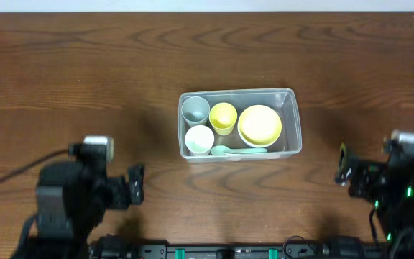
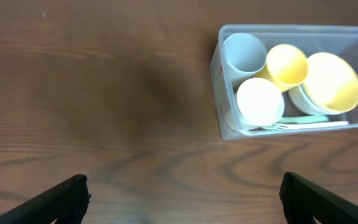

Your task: Pack container

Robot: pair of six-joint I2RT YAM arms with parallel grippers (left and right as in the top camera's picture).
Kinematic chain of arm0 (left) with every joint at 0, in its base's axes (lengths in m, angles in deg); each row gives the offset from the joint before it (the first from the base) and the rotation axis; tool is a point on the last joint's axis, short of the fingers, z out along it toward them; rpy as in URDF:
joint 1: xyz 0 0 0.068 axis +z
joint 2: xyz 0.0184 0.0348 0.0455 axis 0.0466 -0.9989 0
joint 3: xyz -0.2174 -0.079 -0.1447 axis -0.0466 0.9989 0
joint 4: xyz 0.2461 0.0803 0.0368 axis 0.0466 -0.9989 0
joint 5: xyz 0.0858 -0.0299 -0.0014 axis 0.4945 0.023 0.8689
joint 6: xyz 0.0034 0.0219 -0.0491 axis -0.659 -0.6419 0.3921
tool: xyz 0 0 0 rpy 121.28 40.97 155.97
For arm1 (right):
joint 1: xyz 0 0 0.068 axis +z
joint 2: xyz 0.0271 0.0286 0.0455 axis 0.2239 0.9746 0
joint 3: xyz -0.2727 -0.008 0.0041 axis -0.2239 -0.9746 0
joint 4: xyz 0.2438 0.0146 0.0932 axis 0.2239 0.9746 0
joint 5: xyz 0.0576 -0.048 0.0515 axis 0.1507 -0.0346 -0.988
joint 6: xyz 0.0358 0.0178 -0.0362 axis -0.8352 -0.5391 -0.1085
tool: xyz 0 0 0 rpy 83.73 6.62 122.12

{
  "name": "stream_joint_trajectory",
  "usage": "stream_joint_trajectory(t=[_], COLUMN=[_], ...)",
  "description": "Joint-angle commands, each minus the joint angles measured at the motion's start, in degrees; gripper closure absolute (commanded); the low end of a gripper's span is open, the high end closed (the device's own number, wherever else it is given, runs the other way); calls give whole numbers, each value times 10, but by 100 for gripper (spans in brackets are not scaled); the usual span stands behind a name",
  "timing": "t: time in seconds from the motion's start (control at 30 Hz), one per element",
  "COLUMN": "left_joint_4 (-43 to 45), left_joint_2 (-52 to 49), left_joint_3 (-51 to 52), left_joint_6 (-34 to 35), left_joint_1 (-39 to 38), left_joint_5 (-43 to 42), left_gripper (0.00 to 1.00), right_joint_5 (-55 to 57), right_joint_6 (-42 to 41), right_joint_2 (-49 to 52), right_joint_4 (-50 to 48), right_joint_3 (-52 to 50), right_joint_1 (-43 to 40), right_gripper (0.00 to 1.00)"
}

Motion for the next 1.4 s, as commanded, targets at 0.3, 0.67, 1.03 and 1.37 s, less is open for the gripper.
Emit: stream_joint_trajectory(t=[0.3, 0.67, 1.03, 1.37], left_joint_4=[-14, -14, -14, -14], left_joint_2=[80, 80, 80, 80], left_joint_3=[18, 18, 18, 18], left_joint_6=[12, 12, 12, 12], left_joint_1=[1, 1, 1, 1], left_joint_5=[3, 3, 3, 2], left_gripper=[2, 2, 2, 2], right_joint_5=[5, 5, 19, 19], right_joint_6=[8, 6, 6, 21], right_joint_2=[-97, -96, -118, -266], right_joint_4=[33, 131, 86, -52], right_joint_3=[-46, -46, -47, -175], right_joint_1=[0, 50, 57, 57], right_gripper=[1, 1, 1, 1])
